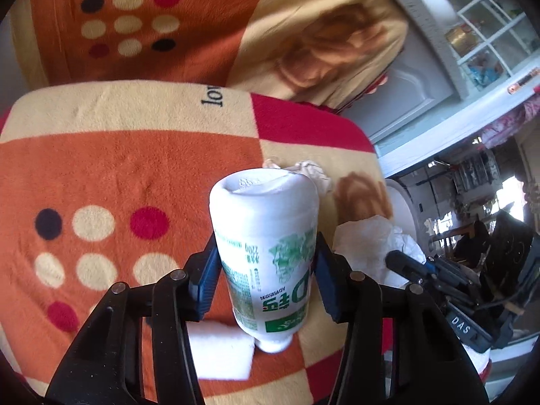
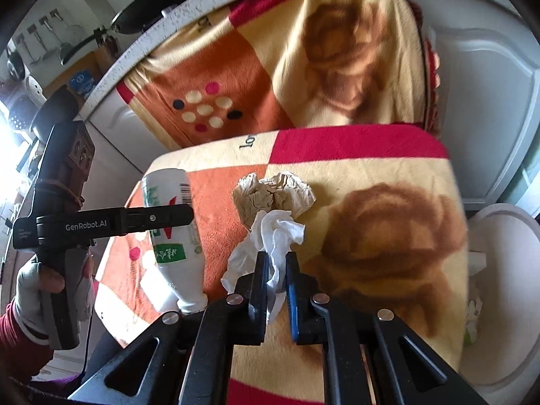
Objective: Collect trash
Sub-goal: 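Grasp the white spray bottle with the left tool while the right tool grasps the white tissue, then carry the bottle and tissue over the white bin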
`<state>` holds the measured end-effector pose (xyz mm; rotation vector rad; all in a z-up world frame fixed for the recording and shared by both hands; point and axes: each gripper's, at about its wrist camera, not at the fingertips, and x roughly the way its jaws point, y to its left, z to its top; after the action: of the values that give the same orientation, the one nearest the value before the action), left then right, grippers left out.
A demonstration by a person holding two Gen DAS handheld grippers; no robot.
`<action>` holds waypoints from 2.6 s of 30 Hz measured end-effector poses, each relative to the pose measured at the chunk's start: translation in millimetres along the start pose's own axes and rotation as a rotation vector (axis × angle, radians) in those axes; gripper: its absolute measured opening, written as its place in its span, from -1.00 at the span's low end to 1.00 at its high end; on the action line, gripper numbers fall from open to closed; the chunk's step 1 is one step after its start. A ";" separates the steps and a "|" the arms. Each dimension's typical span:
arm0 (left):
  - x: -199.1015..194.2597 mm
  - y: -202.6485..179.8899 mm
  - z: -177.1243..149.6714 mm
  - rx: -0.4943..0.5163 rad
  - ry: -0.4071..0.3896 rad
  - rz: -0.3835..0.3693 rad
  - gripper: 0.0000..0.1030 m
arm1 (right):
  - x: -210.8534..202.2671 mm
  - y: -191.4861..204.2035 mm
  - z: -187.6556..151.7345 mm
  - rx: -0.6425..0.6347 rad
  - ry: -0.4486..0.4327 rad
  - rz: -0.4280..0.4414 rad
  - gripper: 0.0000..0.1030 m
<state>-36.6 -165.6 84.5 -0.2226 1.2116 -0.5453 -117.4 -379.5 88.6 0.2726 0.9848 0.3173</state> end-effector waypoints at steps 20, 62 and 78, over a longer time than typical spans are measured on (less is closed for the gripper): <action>-32.4 -90.0 -10.4 0.177 -0.060 -0.062 -0.06 | -93.5 -27.5 -20.8 0.060 -0.153 -0.074 -0.83; 118.1 -284.5 -2.0 0.403 0.055 -0.164 -0.06 | -146.5 -204.3 -93.7 0.397 -0.159 -0.337 -0.83; 175.5 -293.2 -8.4 0.409 0.085 -0.109 -0.06 | -114.0 -237.5 -107.6 0.465 -0.086 -0.360 -0.83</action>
<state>-83.5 -503.8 67.0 0.0835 1.1468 -0.8908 -234.3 -632.9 32.8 0.5174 0.9933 -0.2556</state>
